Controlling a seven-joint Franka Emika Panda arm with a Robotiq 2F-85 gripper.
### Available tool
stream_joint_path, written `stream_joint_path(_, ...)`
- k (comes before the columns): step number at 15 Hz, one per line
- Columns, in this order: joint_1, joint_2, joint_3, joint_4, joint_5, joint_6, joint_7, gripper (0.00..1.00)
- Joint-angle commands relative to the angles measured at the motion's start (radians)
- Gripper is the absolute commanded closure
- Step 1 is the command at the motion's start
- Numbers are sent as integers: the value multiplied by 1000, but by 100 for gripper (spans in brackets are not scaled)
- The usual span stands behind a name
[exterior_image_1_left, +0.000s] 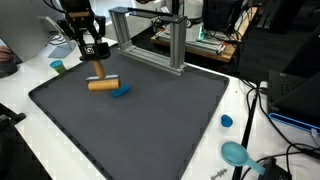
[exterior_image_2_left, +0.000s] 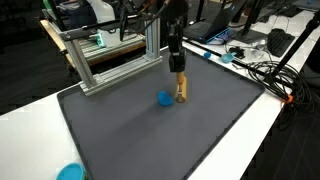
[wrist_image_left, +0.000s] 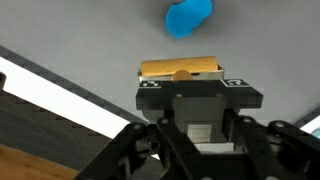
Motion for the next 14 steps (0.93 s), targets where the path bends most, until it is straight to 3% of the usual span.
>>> stream_joint_path(1, -106, -31, 73, -11, 101, -22, -270, 78)
stream_joint_path(5, -226, 6, 137, 16, 127, -54, -560, 78)
stream_joint_path(8, -279, 7, 149, 16, 169, -100, -772, 78)
stream_joint_path(9, -179, 9, 52, 4, 141, -62, -667, 53)
stream_joint_path(11, -197, 9, 53, 5, 164, -81, -746, 53)
stream_joint_path(14, -197, 9, 60, 5, 167, -84, -760, 53)
